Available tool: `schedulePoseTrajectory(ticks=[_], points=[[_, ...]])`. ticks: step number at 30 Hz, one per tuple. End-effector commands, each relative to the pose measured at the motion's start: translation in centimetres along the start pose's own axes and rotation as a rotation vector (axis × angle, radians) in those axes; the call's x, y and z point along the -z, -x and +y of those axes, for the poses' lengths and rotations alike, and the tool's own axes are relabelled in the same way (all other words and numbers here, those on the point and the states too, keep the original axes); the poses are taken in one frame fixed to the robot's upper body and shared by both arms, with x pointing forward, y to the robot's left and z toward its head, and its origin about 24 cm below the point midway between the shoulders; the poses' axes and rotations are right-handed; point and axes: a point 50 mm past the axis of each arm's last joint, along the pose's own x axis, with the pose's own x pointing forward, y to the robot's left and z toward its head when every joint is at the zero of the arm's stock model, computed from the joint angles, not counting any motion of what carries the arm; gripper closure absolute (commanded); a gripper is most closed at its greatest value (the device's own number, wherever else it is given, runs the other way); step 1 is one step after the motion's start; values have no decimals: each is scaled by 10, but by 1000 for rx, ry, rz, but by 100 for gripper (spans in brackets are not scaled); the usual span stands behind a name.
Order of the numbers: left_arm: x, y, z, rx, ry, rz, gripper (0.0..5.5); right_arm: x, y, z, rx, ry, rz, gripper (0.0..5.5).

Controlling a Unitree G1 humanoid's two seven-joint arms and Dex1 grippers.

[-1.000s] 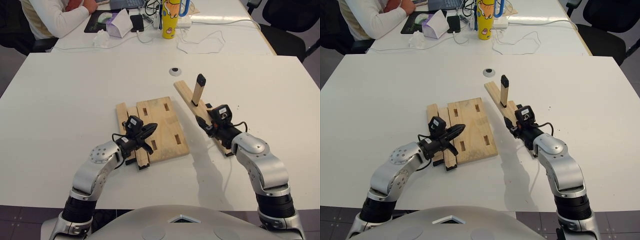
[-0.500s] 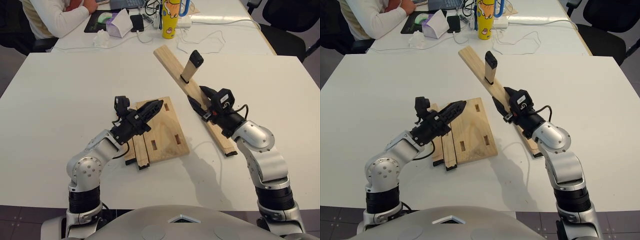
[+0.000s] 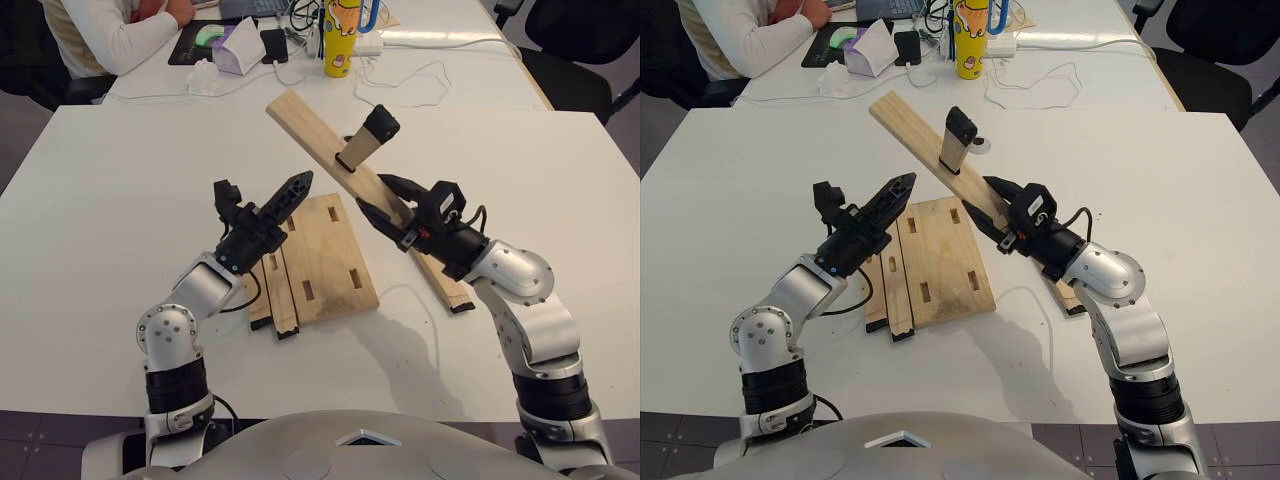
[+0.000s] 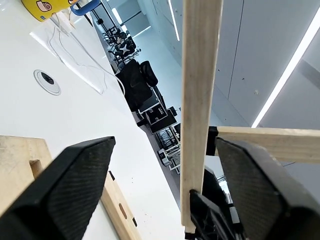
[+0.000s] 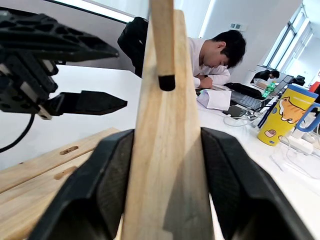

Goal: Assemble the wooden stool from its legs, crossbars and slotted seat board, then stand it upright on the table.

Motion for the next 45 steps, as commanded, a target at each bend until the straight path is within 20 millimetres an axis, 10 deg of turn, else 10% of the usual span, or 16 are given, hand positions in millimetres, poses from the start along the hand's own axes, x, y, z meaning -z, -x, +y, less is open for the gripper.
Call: schedulePoseTrajectory(ticks=[1, 6, 27, 45], points=[[-7, -7, -10, 40, 9, -23, 143, 0, 1, 6, -52, -11, 15, 334], [-10, -11, -13, 59, 21, -41, 143, -2, 1, 11, -92, -46, 4, 334], [-14, -13, -18, 98, 29, -65, 430, -1, 1, 13, -105, -59, 10, 334], [-24, -8, 7, -80, 6, -143, 443, -3, 2, 4, -74, -210, 7, 220]])
